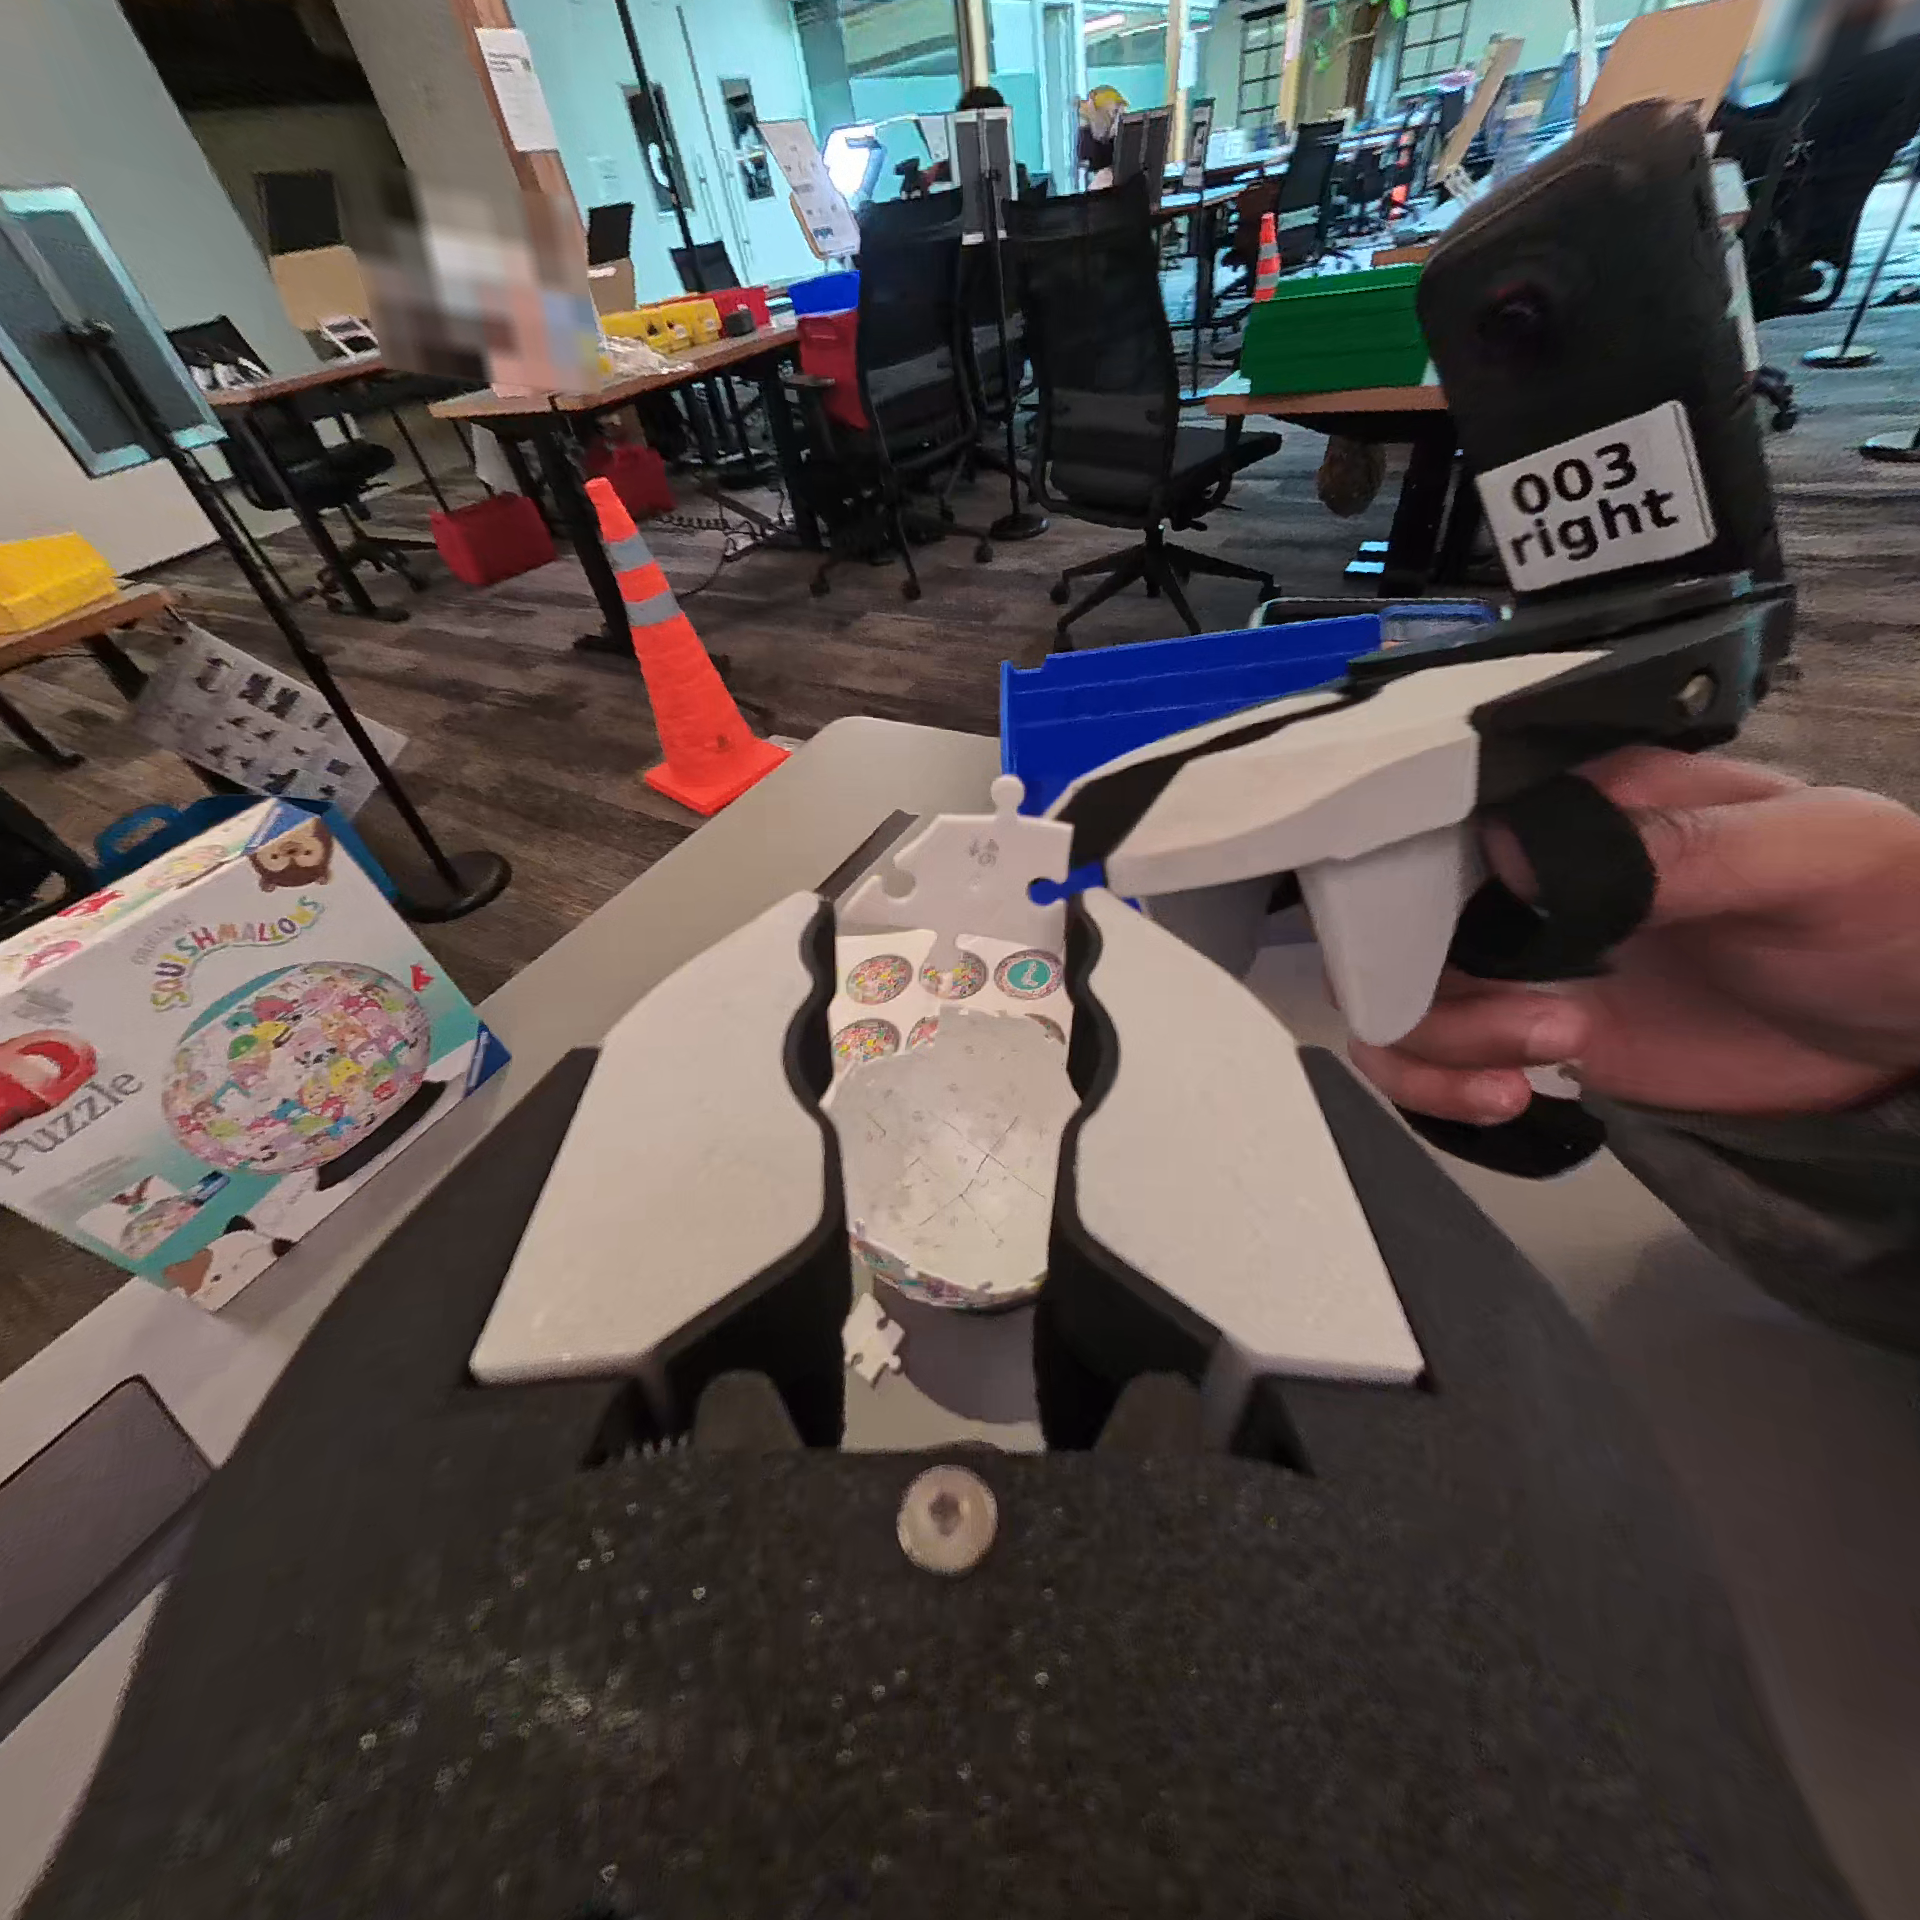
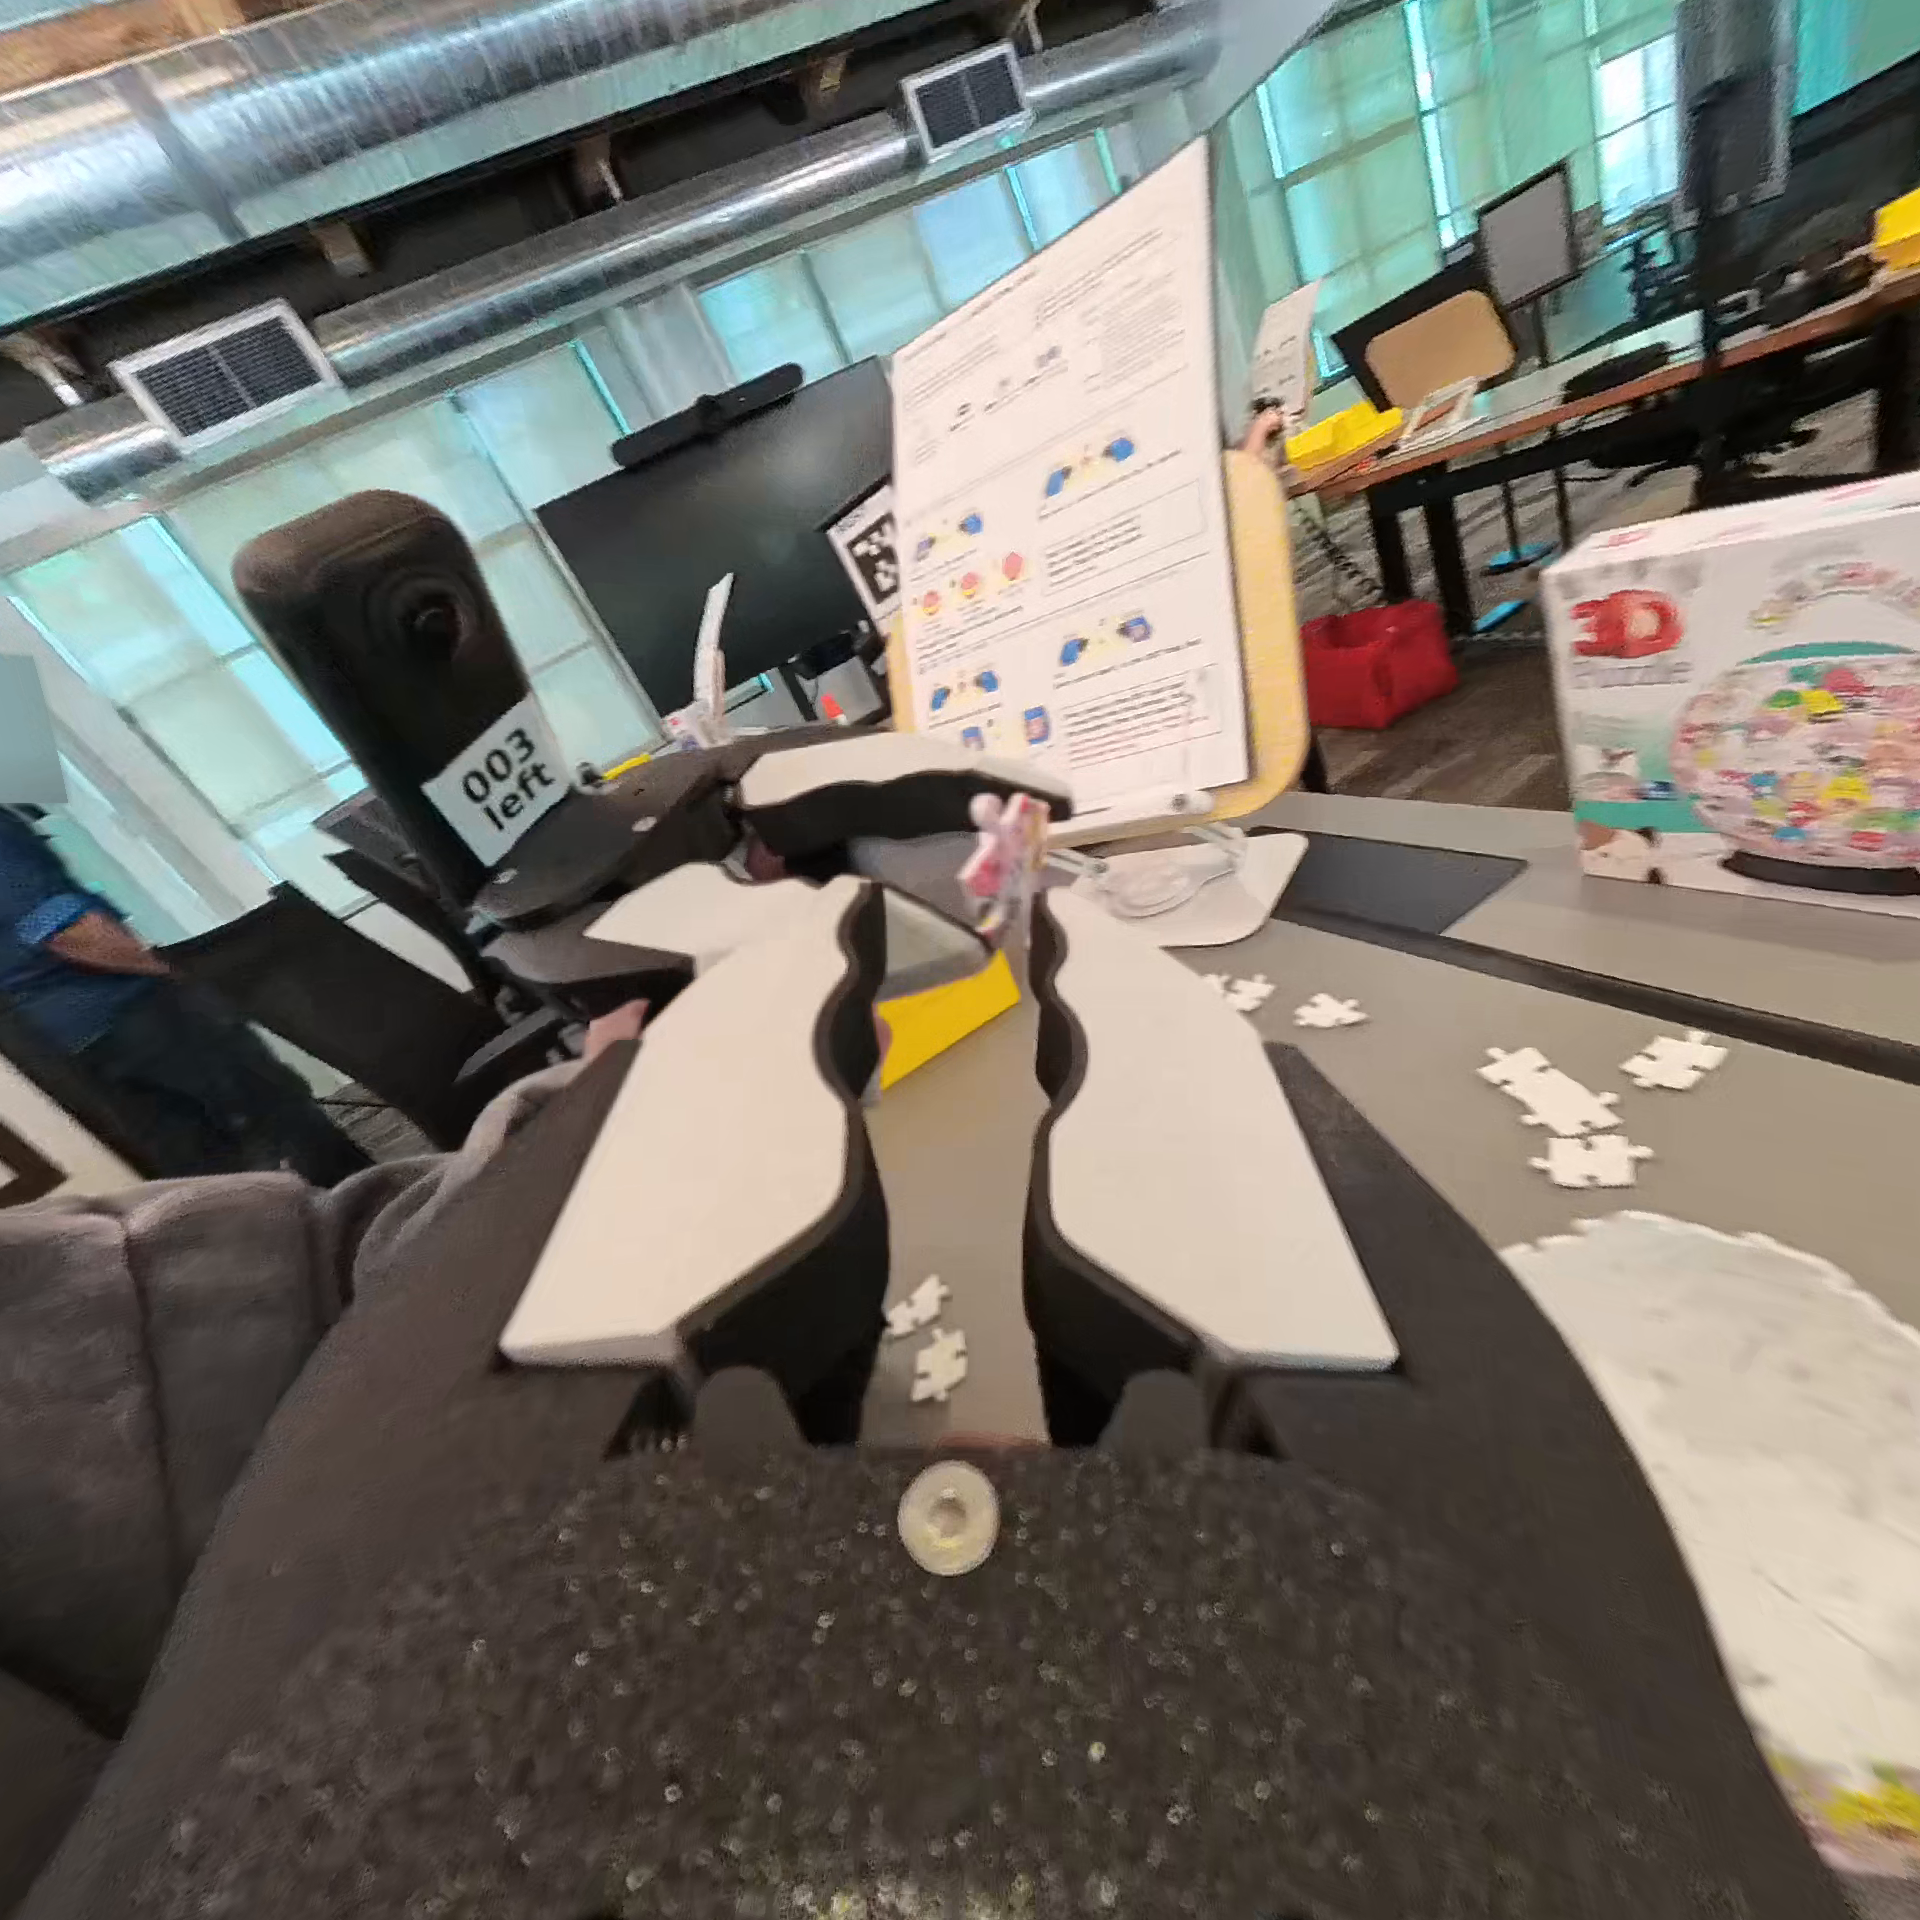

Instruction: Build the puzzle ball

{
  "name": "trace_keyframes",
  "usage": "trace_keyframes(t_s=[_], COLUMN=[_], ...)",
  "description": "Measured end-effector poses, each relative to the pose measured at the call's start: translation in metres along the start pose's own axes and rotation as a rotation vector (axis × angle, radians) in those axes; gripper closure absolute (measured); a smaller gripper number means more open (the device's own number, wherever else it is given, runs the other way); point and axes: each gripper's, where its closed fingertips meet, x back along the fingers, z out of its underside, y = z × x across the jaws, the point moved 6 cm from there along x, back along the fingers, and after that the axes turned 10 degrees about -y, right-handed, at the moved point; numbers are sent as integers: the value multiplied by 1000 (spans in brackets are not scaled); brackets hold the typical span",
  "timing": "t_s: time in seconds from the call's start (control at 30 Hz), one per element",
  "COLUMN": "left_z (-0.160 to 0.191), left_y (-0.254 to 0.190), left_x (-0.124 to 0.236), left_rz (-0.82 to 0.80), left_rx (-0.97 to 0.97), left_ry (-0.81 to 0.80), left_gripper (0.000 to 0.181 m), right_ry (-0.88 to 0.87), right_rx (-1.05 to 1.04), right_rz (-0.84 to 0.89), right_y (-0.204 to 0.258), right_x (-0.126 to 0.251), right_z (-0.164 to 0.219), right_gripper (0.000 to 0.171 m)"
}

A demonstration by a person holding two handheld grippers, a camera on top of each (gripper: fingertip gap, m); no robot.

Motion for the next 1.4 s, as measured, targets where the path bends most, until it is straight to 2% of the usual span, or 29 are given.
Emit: trace_keyframes(t_s=[0.13, 0.3, 0.37, 0.47, 0.53, 0.6, 0.7, 0.87, 1.0, 1.13, 1.4], left_z=[-1, 11, 18, 35, 50, 67, 86, 97, 99, 100, 111], left_y=[-22, -42, -44, -66, -92, -116, -141, -159, -161, -156, -138], left_x=[15, 42, 54, 65, 71, 76, 81, 80, 77, 79, 83], left_rz=[-12, 12, 31, 198, 308, 339, 319, 325, 338, 363, 344], left_rx=[-13, 7, 78, 225, 278, 256, 216, 217, 305, 382, 476], left_ry=[-18, 2, 12, 63, 93, 130, 140, 153, 95, 31, -20], left_gripper=[140, 148, 148, 149, 149, 157, 180, 180, 181, 181, 181], right_ry=[8, 171, 308, 645, 752, 810, 792, 768, 739, 685, 583], right_rx=[65, 120, 188, 333, 476, 497, 456, 441, 427, 446, 500], right_rz=[39, 68, 34, -103, -175, -234, -273, -324, -349, -321, -197], right_y=[19, 24, 26, 46, 59, 71, 81, 88, 88, 86, 71], right_x=[8, 25, 33, 49, 61, 71, 78, 83, 88, 97, 122], right_z=[3, 1, -1, 20, 39, 56, 67, 78, 77, 58, 15], right_gripper=[165, 169, 169, 169, 169, 169, 169, 169, 168, 155, 153])
